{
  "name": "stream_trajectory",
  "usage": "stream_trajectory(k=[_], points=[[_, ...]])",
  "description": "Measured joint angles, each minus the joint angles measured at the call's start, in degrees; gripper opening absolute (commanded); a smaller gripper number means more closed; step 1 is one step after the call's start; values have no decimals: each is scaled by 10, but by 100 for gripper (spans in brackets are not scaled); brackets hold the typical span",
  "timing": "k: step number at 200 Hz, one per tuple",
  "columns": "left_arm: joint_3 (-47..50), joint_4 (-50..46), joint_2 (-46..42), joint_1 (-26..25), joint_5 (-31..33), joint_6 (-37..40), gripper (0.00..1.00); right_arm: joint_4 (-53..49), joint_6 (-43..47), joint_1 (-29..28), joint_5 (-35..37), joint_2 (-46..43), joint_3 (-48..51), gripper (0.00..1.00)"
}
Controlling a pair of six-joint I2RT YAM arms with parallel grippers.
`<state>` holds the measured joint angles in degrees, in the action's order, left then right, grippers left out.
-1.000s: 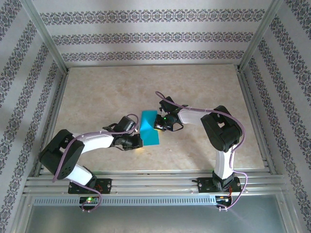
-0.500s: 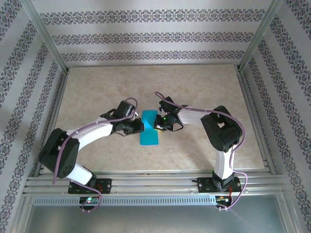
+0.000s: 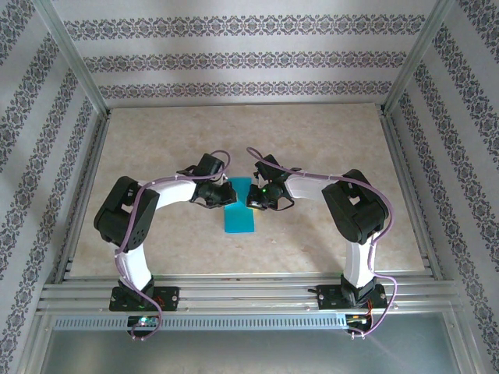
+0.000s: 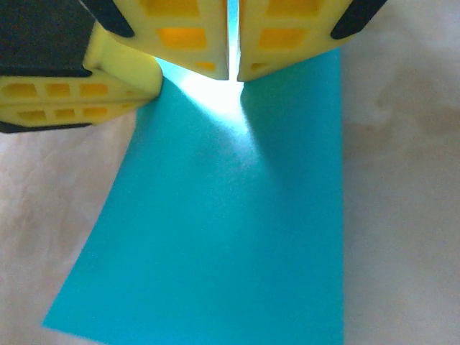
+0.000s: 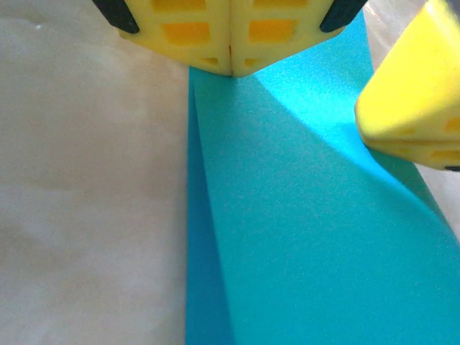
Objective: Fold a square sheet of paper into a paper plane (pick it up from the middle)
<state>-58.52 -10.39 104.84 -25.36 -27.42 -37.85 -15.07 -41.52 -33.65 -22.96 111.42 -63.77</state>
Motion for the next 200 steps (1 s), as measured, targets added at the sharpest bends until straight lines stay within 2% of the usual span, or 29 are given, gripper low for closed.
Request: stream_trajectory(k=[94, 159, 200], points=[[1, 3, 16, 20, 0, 5, 12, -9, 15, -7, 19, -1, -4, 7], [14, -9, -14, 85, -16, 27, 12, -12, 19, -7, 22, 0, -6, 7], [14, 43, -38, 49, -60, 3, 12, -13, 23, -7, 22, 0, -6, 7]])
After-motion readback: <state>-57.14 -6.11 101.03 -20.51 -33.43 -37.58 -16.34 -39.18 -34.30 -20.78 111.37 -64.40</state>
